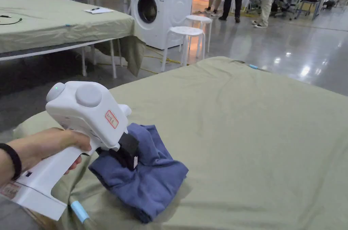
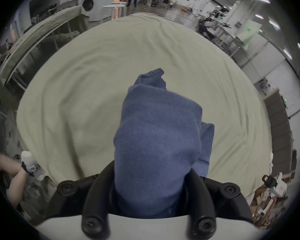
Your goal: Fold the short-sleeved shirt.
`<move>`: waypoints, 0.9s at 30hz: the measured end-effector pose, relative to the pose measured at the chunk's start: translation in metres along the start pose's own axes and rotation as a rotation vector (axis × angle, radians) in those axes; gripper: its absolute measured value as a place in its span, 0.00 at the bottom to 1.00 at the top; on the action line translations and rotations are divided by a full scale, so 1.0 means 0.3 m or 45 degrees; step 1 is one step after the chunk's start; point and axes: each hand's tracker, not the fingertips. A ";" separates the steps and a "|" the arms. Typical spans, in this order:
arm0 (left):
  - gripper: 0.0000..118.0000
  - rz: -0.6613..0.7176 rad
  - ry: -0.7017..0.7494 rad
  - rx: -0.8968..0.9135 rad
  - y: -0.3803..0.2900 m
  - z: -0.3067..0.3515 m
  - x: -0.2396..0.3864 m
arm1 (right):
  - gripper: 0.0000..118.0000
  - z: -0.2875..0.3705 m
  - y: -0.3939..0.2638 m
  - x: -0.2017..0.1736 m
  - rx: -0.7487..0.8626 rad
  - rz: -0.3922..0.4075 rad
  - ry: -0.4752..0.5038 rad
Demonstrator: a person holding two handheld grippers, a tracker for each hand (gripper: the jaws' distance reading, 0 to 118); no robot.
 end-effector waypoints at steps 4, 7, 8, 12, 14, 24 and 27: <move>0.30 0.076 0.048 -0.018 0.038 -0.036 -0.083 | 0.02 -0.014 0.008 -0.041 -0.017 0.032 0.001; 0.32 0.141 0.009 -0.043 0.022 -0.095 -0.137 | 0.02 -0.026 0.018 -0.065 -0.030 0.054 0.002; 0.36 0.150 0.024 -0.031 0.012 -0.110 -0.145 | 0.02 -0.033 0.019 -0.070 -0.037 0.065 -0.003; 0.65 0.257 0.032 0.071 -0.016 -0.086 -0.207 | 0.02 -0.063 0.022 -0.085 -0.078 0.103 -0.010; 0.65 0.337 0.067 0.193 -0.025 -0.002 -0.226 | 0.02 -0.070 0.022 -0.094 -0.098 0.113 0.005; 0.00 0.155 -0.055 0.689 -0.375 0.403 0.067 | 0.02 -0.047 0.019 -0.030 -0.010 0.166 0.053; 0.00 0.111 -0.220 0.755 -0.466 0.348 0.263 | 0.02 0.008 0.042 0.009 0.118 0.169 -0.012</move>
